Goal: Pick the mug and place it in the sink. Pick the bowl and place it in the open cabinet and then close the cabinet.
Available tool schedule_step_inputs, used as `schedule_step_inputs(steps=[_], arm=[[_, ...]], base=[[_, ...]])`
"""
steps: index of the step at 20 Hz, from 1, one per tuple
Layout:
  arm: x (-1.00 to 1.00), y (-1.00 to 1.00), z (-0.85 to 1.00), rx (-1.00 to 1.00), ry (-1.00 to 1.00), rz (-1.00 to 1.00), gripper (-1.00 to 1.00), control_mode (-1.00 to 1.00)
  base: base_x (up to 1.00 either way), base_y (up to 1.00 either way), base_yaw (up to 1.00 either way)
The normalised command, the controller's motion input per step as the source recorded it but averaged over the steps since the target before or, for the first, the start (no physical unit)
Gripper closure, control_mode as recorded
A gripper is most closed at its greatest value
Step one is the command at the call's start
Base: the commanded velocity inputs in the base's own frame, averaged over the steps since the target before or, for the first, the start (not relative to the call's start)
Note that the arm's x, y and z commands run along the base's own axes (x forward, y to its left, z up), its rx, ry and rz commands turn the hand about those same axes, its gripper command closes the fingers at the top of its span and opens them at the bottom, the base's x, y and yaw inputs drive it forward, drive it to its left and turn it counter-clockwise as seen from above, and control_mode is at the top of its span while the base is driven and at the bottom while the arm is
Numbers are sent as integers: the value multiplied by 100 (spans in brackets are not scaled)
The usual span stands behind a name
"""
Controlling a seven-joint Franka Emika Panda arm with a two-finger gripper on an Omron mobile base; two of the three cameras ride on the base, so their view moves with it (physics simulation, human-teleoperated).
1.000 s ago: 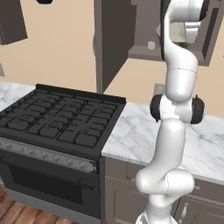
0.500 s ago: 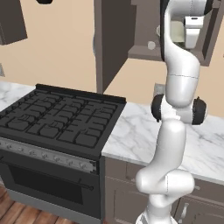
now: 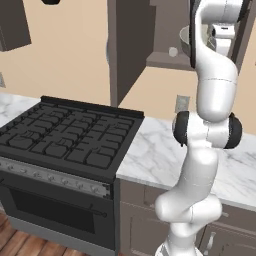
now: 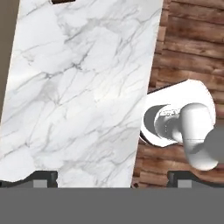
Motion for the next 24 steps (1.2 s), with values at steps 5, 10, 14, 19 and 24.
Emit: schedule_step_inputs(steps=[5, 10, 14, 19, 24], arm=[[-20, -13, -100, -1, -2, 38, -100, -100], [-100, 18, -100, -8, -25, 27, -100, -100], [-100, 50, -81, -17, -34, 22, -100, -100], [-100, 60, -20, -8, -71, 6, -100, -100], [-99, 71, 6, 0, -55, -4, -100, -100]], base=[[0, 0, 0], [0, 0, 0], [0, 0, 0], [0, 0, 0], [0, 0, 0]])
